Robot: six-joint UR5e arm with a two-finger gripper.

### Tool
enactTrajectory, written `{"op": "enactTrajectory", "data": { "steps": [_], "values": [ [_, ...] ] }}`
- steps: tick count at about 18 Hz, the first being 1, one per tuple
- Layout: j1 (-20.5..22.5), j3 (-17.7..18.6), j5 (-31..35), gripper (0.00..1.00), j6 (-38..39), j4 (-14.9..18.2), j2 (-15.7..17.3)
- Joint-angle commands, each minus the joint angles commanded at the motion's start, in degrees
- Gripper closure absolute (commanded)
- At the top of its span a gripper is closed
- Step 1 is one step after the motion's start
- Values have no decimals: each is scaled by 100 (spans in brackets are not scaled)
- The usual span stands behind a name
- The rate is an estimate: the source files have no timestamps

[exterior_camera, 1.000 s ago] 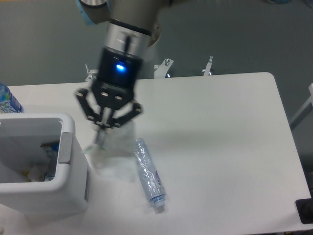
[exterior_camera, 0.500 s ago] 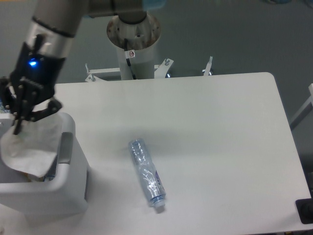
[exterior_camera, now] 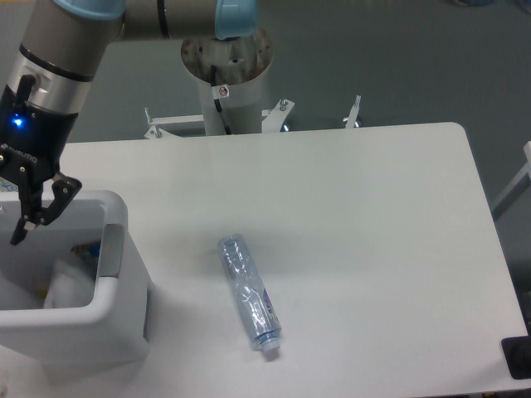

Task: Place the trash in the trash can
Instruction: 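Open the gripper to drop the tissue into the bin, then move the open gripper over the clear plastic bottle and lower it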

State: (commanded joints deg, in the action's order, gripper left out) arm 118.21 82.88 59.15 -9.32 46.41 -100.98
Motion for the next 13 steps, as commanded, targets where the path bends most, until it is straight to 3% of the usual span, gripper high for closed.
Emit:
{"op": "enactTrajectory", "data": {
  "steps": [5, 13],
  "values": [
    [658, -194, 52, 2, 35, 9, -255],
    [1432, -141, 1388, 0, 343, 61, -852]
  ]
}}
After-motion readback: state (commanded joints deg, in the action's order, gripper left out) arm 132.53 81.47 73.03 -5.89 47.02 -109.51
